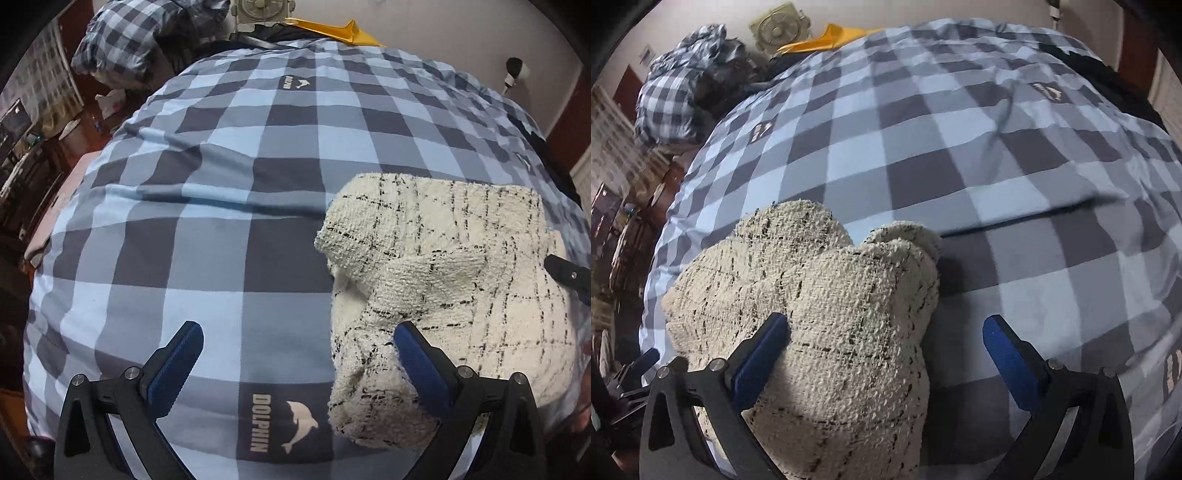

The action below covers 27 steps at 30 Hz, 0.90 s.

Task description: Fold small clothes

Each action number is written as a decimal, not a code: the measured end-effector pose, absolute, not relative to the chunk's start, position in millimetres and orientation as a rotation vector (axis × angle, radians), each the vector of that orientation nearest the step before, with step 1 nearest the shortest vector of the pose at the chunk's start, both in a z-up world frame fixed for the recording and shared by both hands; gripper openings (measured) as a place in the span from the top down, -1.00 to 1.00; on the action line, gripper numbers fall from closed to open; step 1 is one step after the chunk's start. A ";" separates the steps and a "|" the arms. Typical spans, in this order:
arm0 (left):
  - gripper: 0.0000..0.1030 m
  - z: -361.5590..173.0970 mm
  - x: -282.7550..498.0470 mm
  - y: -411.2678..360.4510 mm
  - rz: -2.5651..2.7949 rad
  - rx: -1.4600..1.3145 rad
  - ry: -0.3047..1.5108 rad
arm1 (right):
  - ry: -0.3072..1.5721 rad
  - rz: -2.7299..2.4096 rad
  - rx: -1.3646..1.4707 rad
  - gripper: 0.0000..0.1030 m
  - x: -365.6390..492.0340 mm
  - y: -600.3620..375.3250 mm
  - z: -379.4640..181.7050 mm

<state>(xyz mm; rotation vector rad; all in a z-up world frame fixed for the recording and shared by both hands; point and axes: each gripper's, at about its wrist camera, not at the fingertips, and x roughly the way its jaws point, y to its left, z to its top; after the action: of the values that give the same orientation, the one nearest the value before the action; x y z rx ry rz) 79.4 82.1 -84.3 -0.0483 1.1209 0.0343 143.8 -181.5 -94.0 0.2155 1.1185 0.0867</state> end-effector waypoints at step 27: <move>-1.00 -1.7 -22.1 9.7 -0.161 0.260 0.914 | 0.998 0.170 -0.329 -0.97 24.0 -212.1 -12.3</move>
<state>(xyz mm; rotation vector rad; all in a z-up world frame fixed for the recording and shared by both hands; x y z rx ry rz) -22.1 9.7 -1.7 0.2596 0.9142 -0.1610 24.0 -212.1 -12.3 -0.3294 0.9979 0.1699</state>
